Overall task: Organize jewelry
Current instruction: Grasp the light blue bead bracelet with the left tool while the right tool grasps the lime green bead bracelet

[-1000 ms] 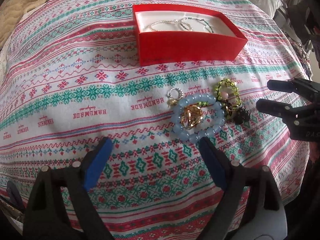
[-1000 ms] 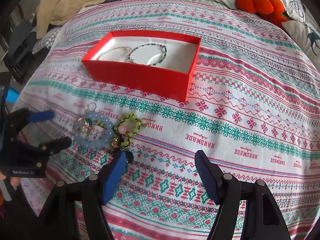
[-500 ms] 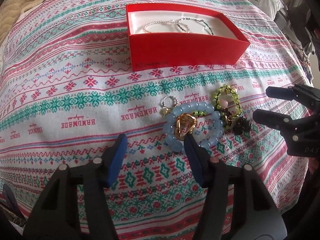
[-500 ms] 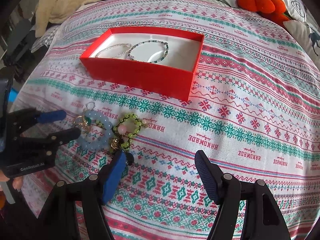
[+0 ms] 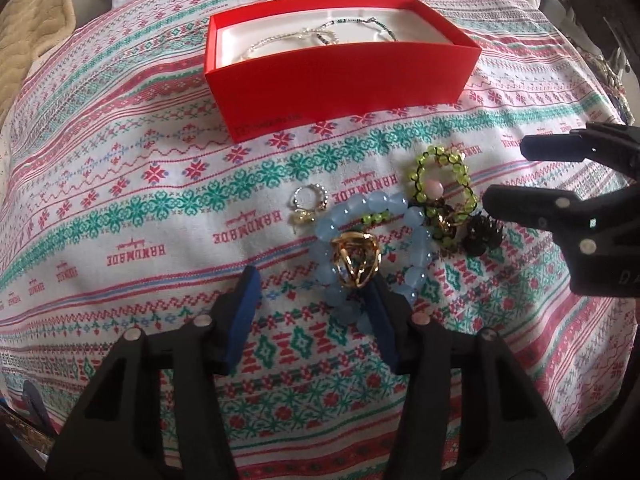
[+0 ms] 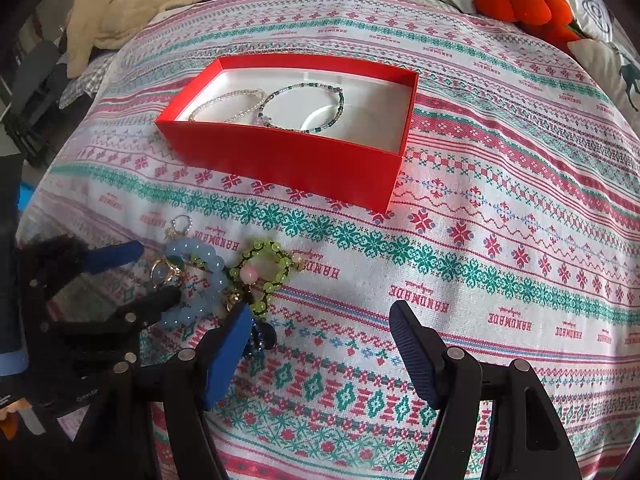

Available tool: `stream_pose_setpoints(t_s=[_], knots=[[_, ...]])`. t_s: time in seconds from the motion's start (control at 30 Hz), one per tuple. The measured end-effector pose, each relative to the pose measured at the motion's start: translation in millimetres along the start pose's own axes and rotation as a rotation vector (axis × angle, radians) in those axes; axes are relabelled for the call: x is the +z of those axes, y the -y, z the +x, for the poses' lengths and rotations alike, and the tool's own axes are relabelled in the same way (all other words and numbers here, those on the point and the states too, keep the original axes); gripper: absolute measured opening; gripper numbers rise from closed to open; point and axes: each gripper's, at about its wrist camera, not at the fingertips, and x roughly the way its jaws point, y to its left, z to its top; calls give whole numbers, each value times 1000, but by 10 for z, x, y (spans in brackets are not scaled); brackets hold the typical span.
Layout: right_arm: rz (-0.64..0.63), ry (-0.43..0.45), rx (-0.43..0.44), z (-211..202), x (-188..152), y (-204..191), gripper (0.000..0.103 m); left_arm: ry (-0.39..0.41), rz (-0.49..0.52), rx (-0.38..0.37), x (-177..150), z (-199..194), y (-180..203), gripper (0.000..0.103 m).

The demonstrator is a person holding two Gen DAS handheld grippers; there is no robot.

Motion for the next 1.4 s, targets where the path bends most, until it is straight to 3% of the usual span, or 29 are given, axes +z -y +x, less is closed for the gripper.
stream_pose_setpoints(t_s=[0.27, 0.47, 0.53, 0.63, 0.73, 0.87, 1.03, 1.2, 1.4], knots=[[18, 11, 20, -6, 51, 16, 72, -31, 25, -19, -124, -84, -149, 13], [60, 32, 65, -25, 103, 68, 68, -36, -26, -55, -205, -179, -333, 13], [70, 41, 83, -38, 131, 72, 51, -32, -36, -62, -231, -228, -399, 13], [85, 44, 132, -33, 177, 59, 36, -21, -47, -69, -237, -278, -443, 13], [97, 30, 188, 16, 228, 27, 28, -18, -55, -67, -233, -290, -475, 13], [88, 1, 213, 109, 247, -96, 25, -18, -67, -66, -235, -287, -504, 13], [79, -34, 181, 277, 251, -169, 20, -18, -72, -65, -230, -275, -518, 13], [57, -28, 169, 348, 288, -244, 7, -23, -80, -59, -207, -236, -508, 13], [45, 0, 153, 268, 300, -250, 6, 9, -96, -70, -177, -329, -540, 13]])
